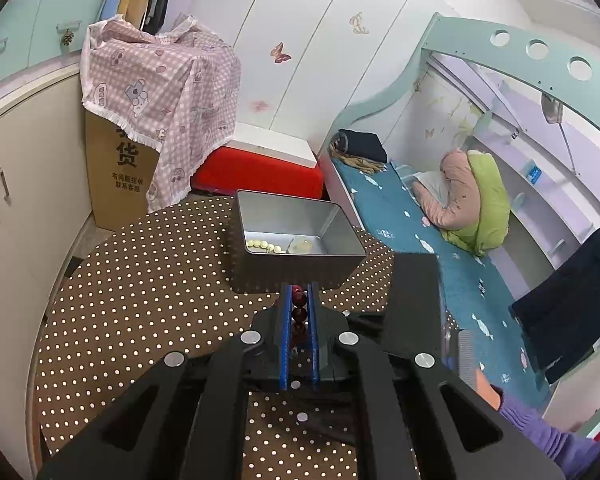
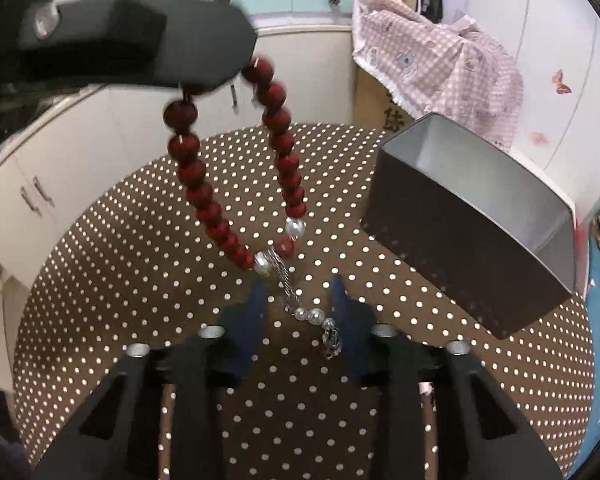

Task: Organize jewelry
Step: 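Grasp the bracelet's dangling charm end with the right gripper while the left holds it, then carry the bracelet into the metal box with both grippers and release it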

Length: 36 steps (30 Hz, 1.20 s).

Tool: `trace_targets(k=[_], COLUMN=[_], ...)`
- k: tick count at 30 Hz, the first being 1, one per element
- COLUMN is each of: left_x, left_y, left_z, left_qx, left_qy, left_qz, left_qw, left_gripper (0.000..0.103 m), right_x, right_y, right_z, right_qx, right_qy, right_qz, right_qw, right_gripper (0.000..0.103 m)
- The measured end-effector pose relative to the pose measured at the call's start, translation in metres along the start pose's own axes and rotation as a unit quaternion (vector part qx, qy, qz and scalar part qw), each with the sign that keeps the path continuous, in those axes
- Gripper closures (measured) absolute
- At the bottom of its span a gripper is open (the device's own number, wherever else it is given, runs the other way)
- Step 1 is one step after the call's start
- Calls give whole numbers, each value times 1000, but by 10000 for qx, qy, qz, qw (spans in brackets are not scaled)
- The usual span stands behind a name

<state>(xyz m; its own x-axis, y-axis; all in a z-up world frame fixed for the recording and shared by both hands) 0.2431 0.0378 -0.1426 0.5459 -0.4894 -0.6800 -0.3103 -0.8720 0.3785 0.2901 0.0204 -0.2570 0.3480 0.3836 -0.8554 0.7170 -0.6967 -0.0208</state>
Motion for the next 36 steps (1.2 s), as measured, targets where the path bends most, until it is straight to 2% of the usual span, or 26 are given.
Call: trace_targets(k=[4,6,9,12,16,23,29,32,36], left_x=[-2,-3,-3,-1,2,16,25,22,16], left_y=[1,0,-8,-16,-19,-14,-7,1,12], left_z=[-1,-2,-3,-2,0,6,5,-9,-33], left_qx=[36,37,-2,-127,-162,-154,-185,-133,31], left_qy=[19,37,34,14,-39,-184,-292,-249,-138], left_qz=[50,27,-209,-295,-282,-369,-139,80,109], left_qw=[10000,10000,9998,9995,9995,9990,9993,9996,9998], left_gripper=[97,97,97,97,97,97,97,97,97], right_x=[5,3,-4,-23,-47,-91,-120,-131,-141], right_y=[-1,3,7,5,11,13,19,31,55], right_z=[-1,-1,-2,5,2,-3,-10,-18,-28], right_qx=[-27,14,26,75,109,162,222,303,564], right_qy=[33,84,115,165,327,627,813,862,910], right_qz=[-37,10,95,188,345,385,330,317,278], right_qw=[10000,10000,9999,9997,9988,9972,9959,9953,9939], right_gripper=[94,98,98,99,99,99,99,99,99])
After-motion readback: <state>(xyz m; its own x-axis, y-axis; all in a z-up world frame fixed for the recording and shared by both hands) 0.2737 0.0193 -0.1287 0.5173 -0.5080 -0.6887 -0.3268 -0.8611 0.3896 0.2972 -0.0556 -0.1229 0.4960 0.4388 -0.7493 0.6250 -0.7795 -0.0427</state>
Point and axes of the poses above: each gripper's, at about its wrist camera, not at the fingertips, and x roughly the way its jaws point, y to its right, z to its underside, the point moved 7 cm from there along x, roughly the way its jaws point, and after that the axes turned 7 degrees about -y, right-handed, at the moved point
